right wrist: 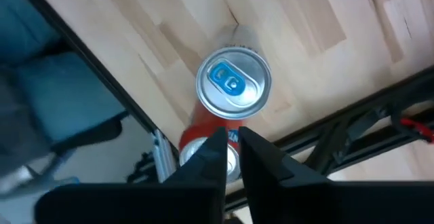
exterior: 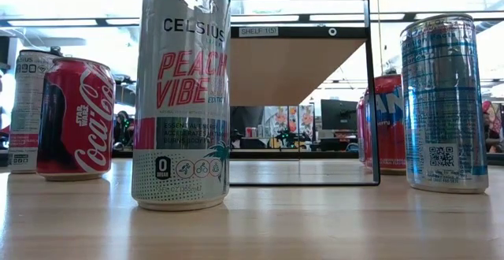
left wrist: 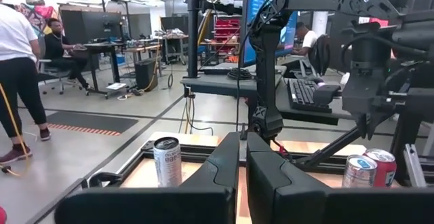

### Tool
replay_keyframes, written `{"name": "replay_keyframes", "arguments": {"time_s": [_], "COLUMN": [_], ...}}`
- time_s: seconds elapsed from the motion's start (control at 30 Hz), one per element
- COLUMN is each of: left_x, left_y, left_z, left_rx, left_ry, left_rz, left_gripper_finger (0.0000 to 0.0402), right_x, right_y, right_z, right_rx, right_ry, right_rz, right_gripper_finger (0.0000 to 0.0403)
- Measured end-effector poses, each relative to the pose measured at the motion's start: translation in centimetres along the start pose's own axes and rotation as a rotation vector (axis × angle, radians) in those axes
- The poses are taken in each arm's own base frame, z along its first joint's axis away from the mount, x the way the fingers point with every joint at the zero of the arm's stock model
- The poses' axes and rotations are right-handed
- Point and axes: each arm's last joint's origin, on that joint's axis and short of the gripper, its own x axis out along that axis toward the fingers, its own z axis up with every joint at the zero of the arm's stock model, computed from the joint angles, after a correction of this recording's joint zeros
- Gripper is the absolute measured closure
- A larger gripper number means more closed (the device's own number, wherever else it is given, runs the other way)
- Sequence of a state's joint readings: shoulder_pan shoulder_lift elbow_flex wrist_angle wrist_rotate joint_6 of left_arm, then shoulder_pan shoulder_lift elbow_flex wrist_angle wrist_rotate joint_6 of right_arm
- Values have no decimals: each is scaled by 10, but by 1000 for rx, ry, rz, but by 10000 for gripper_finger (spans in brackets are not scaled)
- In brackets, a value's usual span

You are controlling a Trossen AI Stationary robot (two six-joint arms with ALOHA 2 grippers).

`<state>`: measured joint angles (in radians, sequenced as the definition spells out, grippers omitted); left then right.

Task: Place canned beverage on shelf
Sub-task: Put the bottom right blue soda can on the shelf

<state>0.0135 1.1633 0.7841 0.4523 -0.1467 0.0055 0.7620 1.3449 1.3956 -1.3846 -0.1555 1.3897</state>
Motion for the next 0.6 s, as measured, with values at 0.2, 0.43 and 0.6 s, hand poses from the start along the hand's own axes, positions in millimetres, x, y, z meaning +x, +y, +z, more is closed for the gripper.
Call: {"name": "replay_keyframes", "arguments": {"time_s": [0.2,0.43,0.6], "left_x": [0,-1,-1], "left_y": [-2,-6,-6], "left_z": [2,2,2], "left_rx": [-22,-23,-16], "left_ry": [-19,-18,-18], "left_rz": [-7,-26,-26], "left_gripper_finger": [402,402,402], "right_x": [0,0,3], "right_y": [0,0,0], "right_z": [0,2,3], "right_rx": [159,287,370], "right_ry": [-13,-50,-89], "right_rz": [-2,1,-8], "right_gripper_finger": [282,162,92]}}
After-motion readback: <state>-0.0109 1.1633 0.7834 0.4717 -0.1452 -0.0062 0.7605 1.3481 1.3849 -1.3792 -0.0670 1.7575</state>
